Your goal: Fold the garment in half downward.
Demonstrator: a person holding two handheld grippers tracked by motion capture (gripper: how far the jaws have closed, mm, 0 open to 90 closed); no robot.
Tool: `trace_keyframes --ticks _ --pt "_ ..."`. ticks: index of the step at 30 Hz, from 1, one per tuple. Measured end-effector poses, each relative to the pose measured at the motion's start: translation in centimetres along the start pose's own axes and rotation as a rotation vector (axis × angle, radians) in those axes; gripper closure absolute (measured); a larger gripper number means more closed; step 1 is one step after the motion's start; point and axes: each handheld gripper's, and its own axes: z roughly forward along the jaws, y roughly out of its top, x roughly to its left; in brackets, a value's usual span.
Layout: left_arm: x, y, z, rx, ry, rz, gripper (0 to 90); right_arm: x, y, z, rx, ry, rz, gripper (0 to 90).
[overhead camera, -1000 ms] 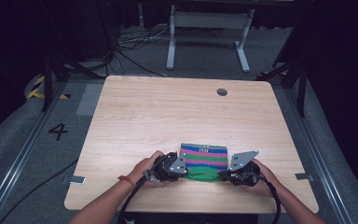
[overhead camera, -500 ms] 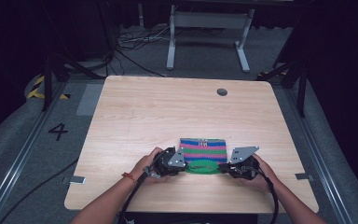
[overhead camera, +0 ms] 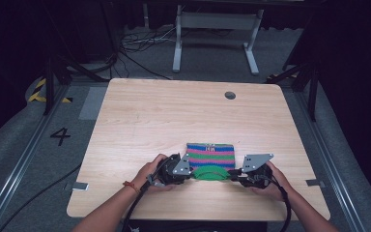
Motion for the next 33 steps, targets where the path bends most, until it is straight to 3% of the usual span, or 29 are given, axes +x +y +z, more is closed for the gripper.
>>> trace_keyframes --ticks 11,16,23,33 --pt "0.3 0.4 -1.5 0.005 0.028 -0.014 65.6 0.1 0.7 -1.5 -0.034 -0.018 -0.001 71.9" --pt "0.1 0.1 -2.9 0.011 0.064 -0.023 60.7 0.1 1.0 -2.3 -0.037 -0.038 0.005 65.9" --pt "0.5 -1.0 -5.0 -0.001 0.124 -0.075 50.5 -0.1 0.6 -3.5 -0.015 -0.094 0.027 56.3" --pt "0.9 -3.5 -7.1 0.008 0.186 -0.170 32.6 -0.6 -1.2 -5.5 -0.042 -0.204 0.077 40.2"
